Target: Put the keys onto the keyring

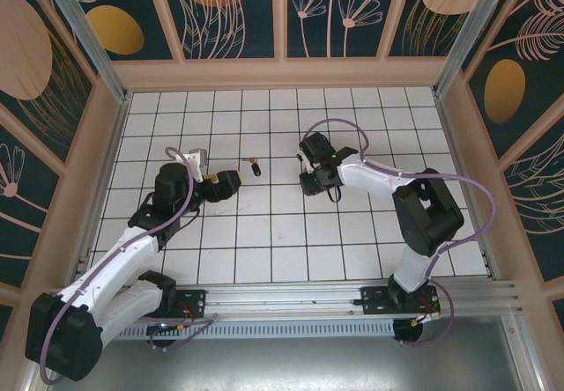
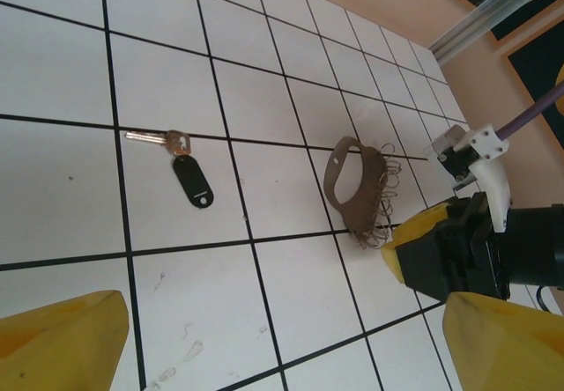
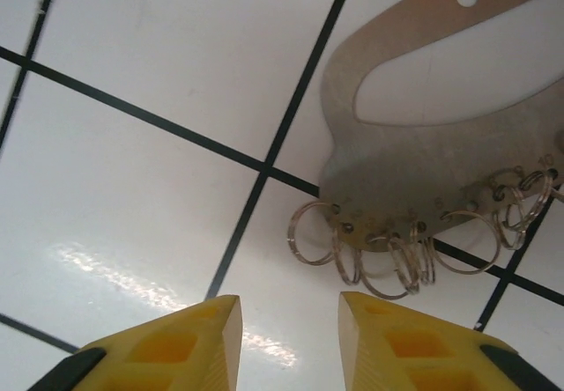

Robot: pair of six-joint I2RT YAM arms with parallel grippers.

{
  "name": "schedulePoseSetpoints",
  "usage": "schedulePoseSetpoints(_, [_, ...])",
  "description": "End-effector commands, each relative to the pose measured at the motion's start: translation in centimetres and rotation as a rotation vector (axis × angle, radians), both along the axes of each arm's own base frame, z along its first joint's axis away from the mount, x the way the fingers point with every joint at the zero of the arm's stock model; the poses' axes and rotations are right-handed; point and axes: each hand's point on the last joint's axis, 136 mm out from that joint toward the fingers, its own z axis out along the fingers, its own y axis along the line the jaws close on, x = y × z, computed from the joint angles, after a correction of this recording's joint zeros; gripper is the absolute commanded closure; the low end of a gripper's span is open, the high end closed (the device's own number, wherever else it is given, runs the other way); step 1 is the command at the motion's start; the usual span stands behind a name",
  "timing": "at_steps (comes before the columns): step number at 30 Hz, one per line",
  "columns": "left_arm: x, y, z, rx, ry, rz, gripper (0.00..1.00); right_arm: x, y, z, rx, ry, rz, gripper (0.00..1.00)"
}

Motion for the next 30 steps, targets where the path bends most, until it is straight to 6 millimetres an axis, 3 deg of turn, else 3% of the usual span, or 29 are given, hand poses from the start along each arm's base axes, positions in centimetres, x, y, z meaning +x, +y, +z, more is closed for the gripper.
schedulePoseSetpoints(1, [-0.2,0.0,-0.4,0.013,0.008,-0.005,0.09,0.7,-0.7,0.1,-0.081,-0.013,0.007,0.70])
schedulePoseSetpoints(23, [0.1,-0.1,-0.2,0.021,0.004,-0.008,0.10,1.8,-1.2,-2.4,-0.132,0.025,0.006,0.77])
schedulePoseSetpoints(30, [0.1,-0.1,0.0,0.023,0.000,-0.006,0.10,2.0,-1.6,-2.7,-0.140,0.020,-0.003,0.86])
